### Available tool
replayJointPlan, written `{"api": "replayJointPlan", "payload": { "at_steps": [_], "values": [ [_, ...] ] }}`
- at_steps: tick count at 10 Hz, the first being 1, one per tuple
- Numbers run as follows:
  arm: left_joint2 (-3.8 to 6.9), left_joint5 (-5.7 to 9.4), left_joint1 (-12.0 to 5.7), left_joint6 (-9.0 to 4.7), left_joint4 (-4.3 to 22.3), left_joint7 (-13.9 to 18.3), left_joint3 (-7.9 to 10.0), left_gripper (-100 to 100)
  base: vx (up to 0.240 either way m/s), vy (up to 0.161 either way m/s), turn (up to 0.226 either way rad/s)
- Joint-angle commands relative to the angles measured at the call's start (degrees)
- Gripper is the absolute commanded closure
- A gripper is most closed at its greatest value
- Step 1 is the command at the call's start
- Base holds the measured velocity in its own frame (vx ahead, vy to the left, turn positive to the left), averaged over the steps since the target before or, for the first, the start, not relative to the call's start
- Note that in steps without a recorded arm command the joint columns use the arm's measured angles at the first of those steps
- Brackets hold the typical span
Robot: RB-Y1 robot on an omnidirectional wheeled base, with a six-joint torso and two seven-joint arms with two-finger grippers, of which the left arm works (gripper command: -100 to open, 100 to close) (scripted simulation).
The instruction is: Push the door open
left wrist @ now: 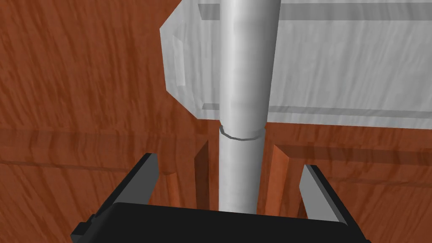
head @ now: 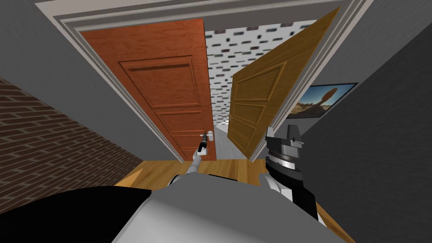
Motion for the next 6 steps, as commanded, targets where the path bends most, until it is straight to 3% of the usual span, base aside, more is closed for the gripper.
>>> {"api": "replayJointPlan", "payload": {
  "at_steps": [1, 2, 6],
  "values": [
    [0.0, 0.0, 0.0, 0.0, 0.0, 0.0, 0.0, -100, 0.095, 0.006, -0.005],
    [0.0, 0.0, 0.0, 0.0, 0.0, 0.0, 0.0, 100, -0.012, -0.001, 0.006],
    [0.0, 0.0, 0.0, 0.0, 0.0, 0.0, 0.0, 100, -0.011, 0.0, -0.006]
  ]
}}
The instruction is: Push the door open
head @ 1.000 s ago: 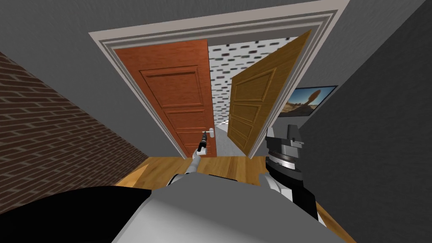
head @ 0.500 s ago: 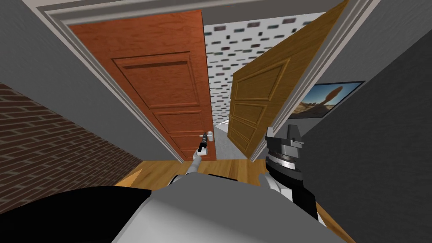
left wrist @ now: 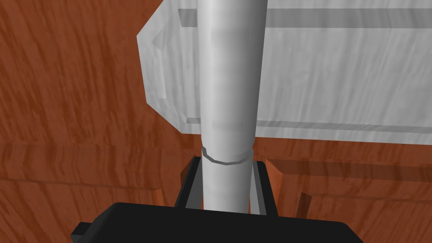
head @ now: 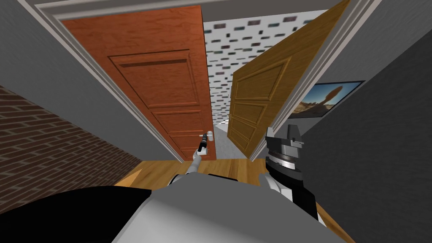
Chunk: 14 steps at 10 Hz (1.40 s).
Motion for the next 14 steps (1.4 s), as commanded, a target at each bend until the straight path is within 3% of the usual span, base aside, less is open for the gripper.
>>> {"api": "replayJointPlan", "payload": {
  "at_steps": [1, 2, 10, 14],
  "values": [
    [-0.09, -0.02, 0.29, -0.03, 0.1, -0.03, -0.03, 100, 0.0, 0.0, 0.0],
    [1.06, 0.2, 0.02, 0.04, -0.04, -0.27, 0.9, 100, 0.101, -0.062, 0.027],
    [3.65, 1.05, 0.09, 0.22, -0.22, -1.44, 4.76, 100, 0.171, -0.041, 0.047],
    [4.29, 1.49, 0.12, 0.31, -0.31, -2.05, 6.78, 100, 0.164, -0.045, 0.049]
  ]
}}
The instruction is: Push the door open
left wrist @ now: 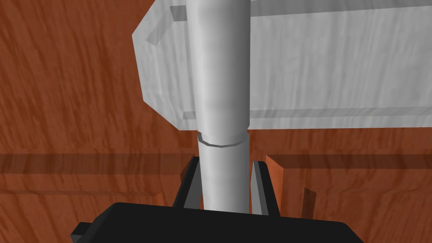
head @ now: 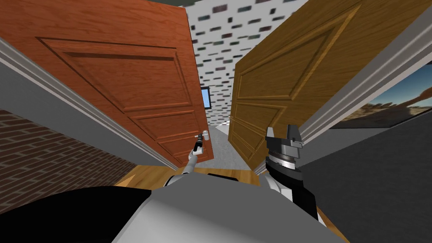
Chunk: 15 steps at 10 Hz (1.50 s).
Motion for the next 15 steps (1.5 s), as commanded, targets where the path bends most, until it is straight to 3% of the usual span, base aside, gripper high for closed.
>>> {"api": "replayJointPlan", "payload": {
  "at_steps": [1, 8, 15],
  "values": [
    [1.1, 0.33, -0.4, -0.86, 0.49, -0.5, 1.86, 100, 0.13, -0.037, 0.062],
    [1.07, 1.18, -0.34, -0.68, 0.32, -1.67, 5.73, 100, 0.152, -0.055, 0.068],
    [-0.66, 2.13, -0.26, -0.48, 0.12, -2.98, 10.07, 100, 0.186, -0.064, 0.081]
  ]
}}
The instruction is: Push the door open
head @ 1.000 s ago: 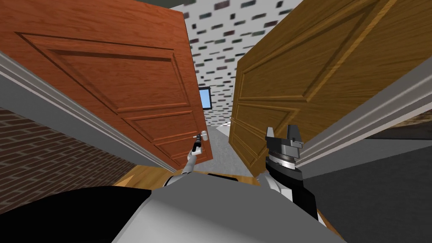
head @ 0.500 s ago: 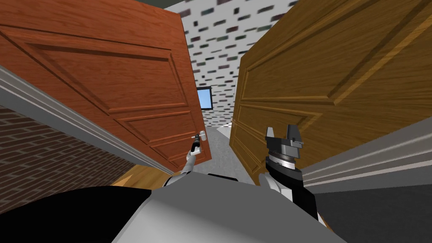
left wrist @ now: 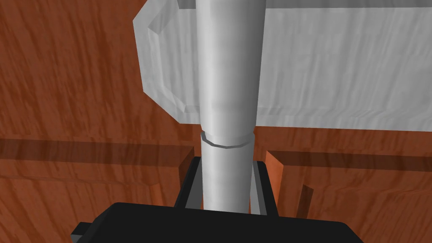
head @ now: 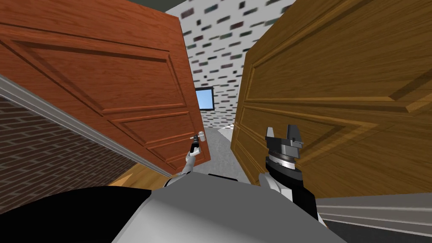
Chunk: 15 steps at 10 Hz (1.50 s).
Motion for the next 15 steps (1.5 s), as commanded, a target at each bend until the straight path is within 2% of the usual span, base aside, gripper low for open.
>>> {"api": "replayJointPlan", "payload": {
  "at_steps": [1, 3, 4, 5, 6, 7, 8, 9, 10, 11, 13, 14, 15],
  "values": [
    [-0.26, 0.26, -0.11, -0.15, -0.47, -0.35, 1.22, 100, 0.19, -0.07, 0.09],
    [-1.11, 0.46, -0.09, -0.1, -0.51, -0.63, 2.15, 100, 0.172, -0.066, 0.075],
    [-0.81, 0.42, 0.2, -0.07, -0.46, -0.52, 1.98, 100, 0.071, -0.01, 0.04],
    [-0.1, 1.9, 0.18, -0.47, -0.8, -2.25, 3.17, 100, 0.085, 0.014, 0.006],
    [0.03, 2.26, 0.17, -0.56, -0.88, -2.68, 3.42, 100, 0.175, 0.02, 0.0],
    [0.38, 3.4, 0.14, -0.86, -1.11, -4.06, 4.23, 100, 0.169, 0.061, 0.01],
    [0.38, 3.4, 0.14, -0.86, -1.11, -4.06, 4.23, 100, 0.139, 0.066, -0.005],
    [0.72, 4.76, 0.1, -1.21, -1.39, -5.71, 5.19, 100, 0.163, 0.058, -0.027],
    [0.72, 4.76, 0.1, -1.21, -1.39, -5.71, 5.19, 100, 0.153, 0.055, 0.012],
    [0.89, 5.81, 0.07, -1.48, -1.61, -6.98, 5.93, 100, 0.141, 0.049, 0.001],
    [0.97, 6.34, 0.05, -1.61, -1.71, -7.61, 6.3, 100, 0.101, 0.047, 0.005],
    [1.12, 8.05, 0.0, -2.05, -2.07, -9.68, 7.51, 100, 0.12, 0.047, -0.018],
    [1.12, 8.05, 0.0, -2.05, -2.07, -9.68, 7.51, 100, 0.118, 0.035, 0.009]
  ]
}}
